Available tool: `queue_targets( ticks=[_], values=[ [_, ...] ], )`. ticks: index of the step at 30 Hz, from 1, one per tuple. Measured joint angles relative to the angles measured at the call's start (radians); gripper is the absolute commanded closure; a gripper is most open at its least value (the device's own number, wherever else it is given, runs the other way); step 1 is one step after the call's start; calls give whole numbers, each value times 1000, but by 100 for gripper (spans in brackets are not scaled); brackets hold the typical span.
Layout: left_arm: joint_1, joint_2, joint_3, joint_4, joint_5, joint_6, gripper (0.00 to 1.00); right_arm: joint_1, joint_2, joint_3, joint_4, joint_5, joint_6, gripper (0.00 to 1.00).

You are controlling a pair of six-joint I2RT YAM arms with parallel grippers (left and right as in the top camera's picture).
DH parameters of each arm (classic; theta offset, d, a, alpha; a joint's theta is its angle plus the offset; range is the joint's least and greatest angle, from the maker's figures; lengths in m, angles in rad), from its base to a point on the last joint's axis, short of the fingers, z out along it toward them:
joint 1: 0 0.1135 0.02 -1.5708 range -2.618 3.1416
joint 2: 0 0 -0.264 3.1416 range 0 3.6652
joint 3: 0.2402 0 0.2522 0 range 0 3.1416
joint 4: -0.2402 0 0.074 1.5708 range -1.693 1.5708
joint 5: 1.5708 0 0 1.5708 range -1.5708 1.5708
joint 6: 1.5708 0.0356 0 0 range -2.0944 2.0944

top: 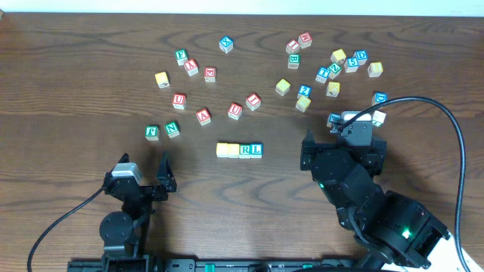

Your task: Spell out CORL

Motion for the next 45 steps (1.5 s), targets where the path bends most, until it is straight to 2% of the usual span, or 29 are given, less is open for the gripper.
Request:
queue_targets(
  ticks=[7, 9, 11, 12, 16, 20, 22, 25, 29, 32, 35, 41, 45],
  values=[
    [0, 0, 0, 0, 0, 0, 7, -4, -1, -2, 5, -1, 0, 1],
    [0, 0, 0, 0, 0, 0, 8, -32, -10, -27, 63, -2, -1, 1],
    [0, 0, 0, 0, 0, 0, 8, -85, -47, -124, 234, -26, -28, 1],
    [0, 0, 1, -1, 0, 0, 8, -95, -56, -148, 259, -32, -36, 1],
    [0, 0, 5, -5, 1, 0, 8, -189, -207, -470, 763, -161, -221, 1],
    [0, 0, 6, -7, 1, 0, 8, -248, -387, -701, 1065, -289, -463, 1],
    [0, 0, 6, -8, 1, 0, 8, -282, -456, -766, 1115, -344, -547, 1],
    [0, 0, 6, -8, 0, 0, 8, -362, -576, -852, 1128, -447, -634, 1],
    [0, 0, 6, -8, 1, 0, 8, -473, -705, -922, 1129, -572, -672, 1],
    [0, 0, 6, -8, 0, 0, 8, -550, -804, -985, 1129, -639, -642, 1],
    [0, 0, 7, -8, 1, 0, 8, -607, -906, -1031, 1016, -673, -591, 1],
    [0, 0, 7, -8, 1, 0, 8, -653, -930, -1035, 782, -698, -534, 1],
    [0, 0, 7, -9, 1, 0, 8, -663, -926, -1038, 763, -702, -511, 1]
  ],
)
